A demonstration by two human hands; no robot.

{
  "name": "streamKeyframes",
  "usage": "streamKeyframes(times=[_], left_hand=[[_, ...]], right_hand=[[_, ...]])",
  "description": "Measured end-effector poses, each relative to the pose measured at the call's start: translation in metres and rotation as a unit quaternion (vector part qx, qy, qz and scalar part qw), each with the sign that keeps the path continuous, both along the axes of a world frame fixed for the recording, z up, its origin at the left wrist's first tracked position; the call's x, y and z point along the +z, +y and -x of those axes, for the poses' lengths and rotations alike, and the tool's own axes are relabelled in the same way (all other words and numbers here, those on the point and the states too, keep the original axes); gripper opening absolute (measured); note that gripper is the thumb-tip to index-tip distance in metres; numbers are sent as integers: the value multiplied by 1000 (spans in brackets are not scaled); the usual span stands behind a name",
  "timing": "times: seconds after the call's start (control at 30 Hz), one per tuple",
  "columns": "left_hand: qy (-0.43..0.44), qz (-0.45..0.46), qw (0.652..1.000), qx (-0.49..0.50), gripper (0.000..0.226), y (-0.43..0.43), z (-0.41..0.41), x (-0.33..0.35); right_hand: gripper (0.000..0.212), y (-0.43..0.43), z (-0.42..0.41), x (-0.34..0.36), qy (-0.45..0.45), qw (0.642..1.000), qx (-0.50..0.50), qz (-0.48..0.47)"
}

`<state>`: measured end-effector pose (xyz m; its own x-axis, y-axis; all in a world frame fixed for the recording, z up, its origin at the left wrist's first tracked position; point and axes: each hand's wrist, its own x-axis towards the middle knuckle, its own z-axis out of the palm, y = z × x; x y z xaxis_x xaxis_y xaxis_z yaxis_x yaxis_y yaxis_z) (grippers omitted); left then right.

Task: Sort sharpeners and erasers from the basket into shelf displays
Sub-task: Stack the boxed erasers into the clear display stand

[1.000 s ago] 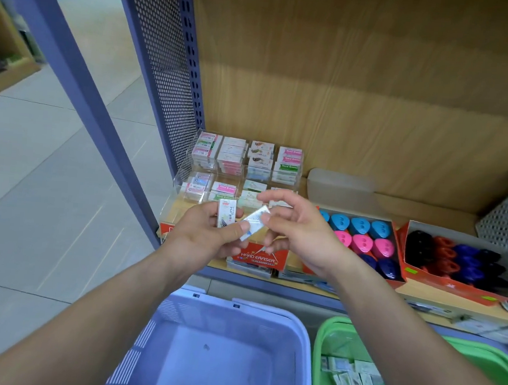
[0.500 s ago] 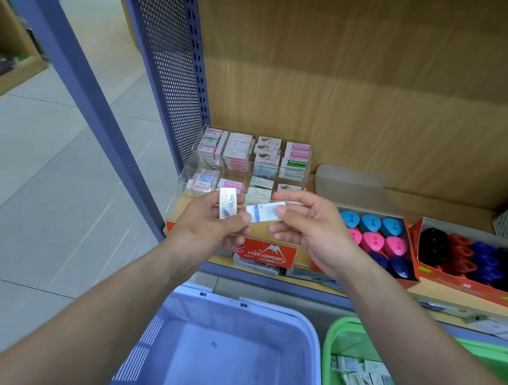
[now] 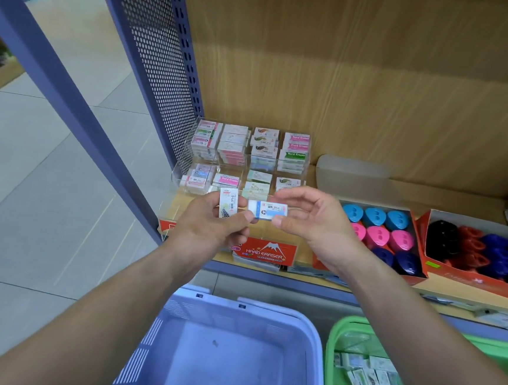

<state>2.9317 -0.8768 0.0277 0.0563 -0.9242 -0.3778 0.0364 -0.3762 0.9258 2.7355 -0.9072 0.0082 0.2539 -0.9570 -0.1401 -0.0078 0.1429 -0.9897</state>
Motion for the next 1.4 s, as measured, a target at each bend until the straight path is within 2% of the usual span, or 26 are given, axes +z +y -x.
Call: streamKeyframes(times=[0.07, 0.2, 0.3, 0.4, 0.57, 0.77, 1.0, 1.27, 1.4], left_hand=[[-16, -6, 1000, -3, 16, -1, 0, -2], [-44, -13, 999, -16, 16, 0, -1, -1], [-55, -36, 998, -23, 14, 2, -3, -2], [-61, -48, 997, -23, 10, 3, -10, -6], [-107, -35, 993, -27, 15, 9, -26, -5], [-125, -15, 992, 13, 16, 16, -47, -2], [-148, -2, 988, 53, 16, 14, -67, 0], [-164, -10, 982, 96, 20, 10, -83, -9], [-160, -12, 981, 105, 17, 9, -86, -10]], right_hand=[[45, 0, 1, 1, 4, 1000, 2, -15], [29, 2, 3, 0, 52, 998, 18, -33], [25, 7, 8, -7, 76, 995, 29, -49], [22, 8, 16, -15, 75, 995, -2, -68], [20, -8, 19, -23, 60, 991, -85, -85], [15, -45, 2, -22, 148, 984, -97, -25], [10, -95, -36, -25, 166, 980, -107, 12], [11, -134, -127, -33, 216, 971, -16, 105], [6, -156, -160, -49, 314, 937, 27, 149]])
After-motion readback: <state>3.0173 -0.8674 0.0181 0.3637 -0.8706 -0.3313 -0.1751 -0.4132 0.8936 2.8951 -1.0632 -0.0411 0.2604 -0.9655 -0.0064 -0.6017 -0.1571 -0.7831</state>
